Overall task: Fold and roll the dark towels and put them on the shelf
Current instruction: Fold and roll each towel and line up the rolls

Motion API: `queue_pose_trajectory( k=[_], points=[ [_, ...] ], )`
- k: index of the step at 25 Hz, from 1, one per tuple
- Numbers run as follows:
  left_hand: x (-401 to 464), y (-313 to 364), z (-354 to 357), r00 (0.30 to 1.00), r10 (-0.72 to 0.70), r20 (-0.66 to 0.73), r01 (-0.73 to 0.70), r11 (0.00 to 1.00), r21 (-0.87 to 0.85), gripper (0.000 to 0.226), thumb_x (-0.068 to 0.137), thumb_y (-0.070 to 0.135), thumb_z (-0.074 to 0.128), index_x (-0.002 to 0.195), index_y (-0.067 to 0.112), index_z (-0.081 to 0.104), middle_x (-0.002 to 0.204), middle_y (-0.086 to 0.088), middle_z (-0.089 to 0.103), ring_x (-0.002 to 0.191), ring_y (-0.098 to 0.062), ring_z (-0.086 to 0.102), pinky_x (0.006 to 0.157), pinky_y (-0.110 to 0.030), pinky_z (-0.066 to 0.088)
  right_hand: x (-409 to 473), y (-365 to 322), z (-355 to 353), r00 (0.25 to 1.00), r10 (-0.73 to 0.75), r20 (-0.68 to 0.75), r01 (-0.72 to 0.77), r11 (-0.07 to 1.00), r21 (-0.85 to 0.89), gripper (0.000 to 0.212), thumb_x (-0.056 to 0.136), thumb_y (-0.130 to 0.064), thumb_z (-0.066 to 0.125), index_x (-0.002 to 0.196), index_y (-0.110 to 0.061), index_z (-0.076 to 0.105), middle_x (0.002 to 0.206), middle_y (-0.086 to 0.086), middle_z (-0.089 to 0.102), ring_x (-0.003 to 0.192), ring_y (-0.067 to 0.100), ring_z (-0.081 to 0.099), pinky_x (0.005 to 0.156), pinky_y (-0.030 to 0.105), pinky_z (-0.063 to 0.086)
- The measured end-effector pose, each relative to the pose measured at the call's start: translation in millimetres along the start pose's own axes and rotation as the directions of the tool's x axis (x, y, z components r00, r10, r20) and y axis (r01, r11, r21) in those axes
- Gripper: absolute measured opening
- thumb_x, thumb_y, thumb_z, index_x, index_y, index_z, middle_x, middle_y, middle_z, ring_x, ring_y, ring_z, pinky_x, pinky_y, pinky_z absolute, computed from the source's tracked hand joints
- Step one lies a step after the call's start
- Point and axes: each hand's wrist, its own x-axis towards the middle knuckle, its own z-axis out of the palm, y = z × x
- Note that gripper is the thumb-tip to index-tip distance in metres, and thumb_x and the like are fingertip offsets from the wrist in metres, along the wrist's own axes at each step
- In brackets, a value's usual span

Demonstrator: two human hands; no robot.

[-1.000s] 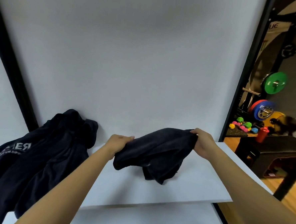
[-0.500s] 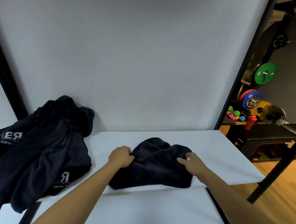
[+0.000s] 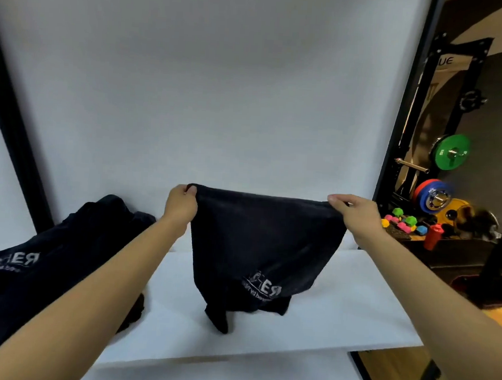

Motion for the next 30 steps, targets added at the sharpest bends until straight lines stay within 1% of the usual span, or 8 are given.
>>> queue_pose_trajectory(
  k=[4, 8, 12, 15, 17, 20, 24, 30],
  points=[
    [-6.5, 55.9, -8.1, 0.990, 0.131, -0.042, -0.137, 0.966, -0.221, 0.014, 0.100, 0.013, 0.044, 0.111, 0.016, 0.053, 0.105, -0.003, 0.065, 0.093, -0.018, 0.063, 0.083, -0.032, 0.054, 30.1, -50.4, -18.8, 0.979, -0.191, -0.064, 0.197, 0.974, 0.114, 0.012, 0.090, -0.018, 0.070, 0.101, -0.017, 0.074, 0.100, -0.008, 0.071, 0.098, 0.004, 0.064, 0.091, 0.022, 0.049],
    [-18.9, 18.7, 2.9, 0.996, 0.056, -0.064, -0.060, 0.996, -0.071, 0.022, 0.102, 0.015, 0.044, 0.123, 0.019, 0.042, 0.106, 0.000, 0.057, 0.090, -0.013, 0.056, 0.078, -0.025, 0.046, 30.5, -10.0, -20.3, 0.981, -0.071, 0.181, 0.070, 0.998, 0.008, 0.011, 0.089, -0.018, 0.071, 0.099, -0.022, 0.075, 0.106, 0.004, 0.072, 0.095, 0.013, 0.068, 0.087, 0.025, 0.052],
    [-17.0, -31.5, 7.6, 0.985, -0.108, 0.137, 0.080, 0.977, 0.197, 0.021, 0.098, 0.010, 0.049, 0.112, 0.024, 0.057, 0.116, -0.013, 0.064, 0.093, -0.021, 0.062, 0.081, -0.031, 0.052, 21.3, 37.3, -17.3, 0.952, 0.060, 0.299, -0.028, 0.994, -0.110, 0.012, 0.087, -0.014, 0.073, 0.096, -0.022, 0.075, 0.105, 0.005, 0.072, 0.096, 0.015, 0.067, 0.075, 0.022, 0.052],
    [-30.6, -34.8, 4.0, 0.831, -0.201, 0.518, 0.040, 0.952, 0.304, 0.049, 0.081, 0.005, 0.074, 0.123, 0.023, 0.057, 0.119, -0.009, 0.064, 0.106, -0.022, 0.064, 0.093, -0.032, 0.053, 20.5, 47.0, -23.2, 0.905, 0.128, 0.406, -0.066, 0.984, -0.163, 0.025, 0.084, -0.014, 0.076, 0.108, -0.021, 0.073, 0.109, 0.004, 0.071, 0.107, 0.014, 0.063, 0.076, 0.024, 0.053],
    [-42.8, -35.6, 6.3, 0.699, -0.309, 0.645, -0.172, 0.803, 0.571, 0.064, 0.068, 0.006, 0.082, 0.122, 0.029, 0.058, 0.121, -0.001, 0.060, 0.109, -0.020, 0.060, 0.092, -0.032, 0.053, 20.8, 48.1, -30.4, 0.879, 0.138, 0.456, -0.042, 0.976, -0.213, 0.033, 0.083, -0.012, 0.077, 0.114, -0.019, 0.071, 0.111, 0.003, 0.070, 0.106, 0.011, 0.063, 0.073, 0.018, 0.052],
    [-42.6, -34.6, 15.2, 0.754, -0.277, 0.595, -0.395, 0.532, 0.749, 0.039, 0.074, 0.007, 0.078, 0.103, 0.030, 0.066, 0.117, 0.005, 0.062, 0.101, -0.015, 0.060, 0.083, -0.027, 0.053, 26.6, 50.1, -40.6, 0.866, 0.133, 0.482, 0.093, 0.904, -0.417, 0.037, 0.080, -0.012, 0.079, 0.115, -0.020, 0.071, 0.110, -0.003, 0.067, 0.108, 0.008, 0.056, 0.082, 0.019, 0.047],
    [-10.1, 3.6, 10.9, 0.933, -0.064, 0.355, -0.158, 0.812, 0.562, 0.028, 0.072, 0.010, 0.084, 0.098, 0.017, 0.077, 0.097, 0.002, 0.073, 0.092, -0.015, 0.066, 0.078, -0.022, 0.050, 51.0, 30.9, -32.6, 0.948, 0.004, 0.318, 0.239, 0.650, -0.721, 0.018, 0.084, -0.017, 0.074, 0.101, -0.023, 0.073, 0.099, -0.001, 0.071, 0.086, 0.015, 0.060, 0.065, 0.022, 0.042],
    [18.0, 87.6, 6.2, 0.927, 0.373, 0.037, -0.356, 0.845, 0.399, 0.025, 0.089, 0.000, 0.063, 0.108, 0.013, 0.075, 0.107, -0.003, 0.072, 0.095, -0.014, 0.062, 0.086, -0.022, 0.047, 85.5, -49.7, -26.7, 0.979, -0.203, 0.032, 0.199, 0.900, -0.387, 0.012, 0.091, -0.008, 0.063, 0.099, -0.011, 0.071, 0.073, -0.005, 0.068, 0.063, 0.011, 0.069, 0.054, 0.021, 0.048]
  ],
)
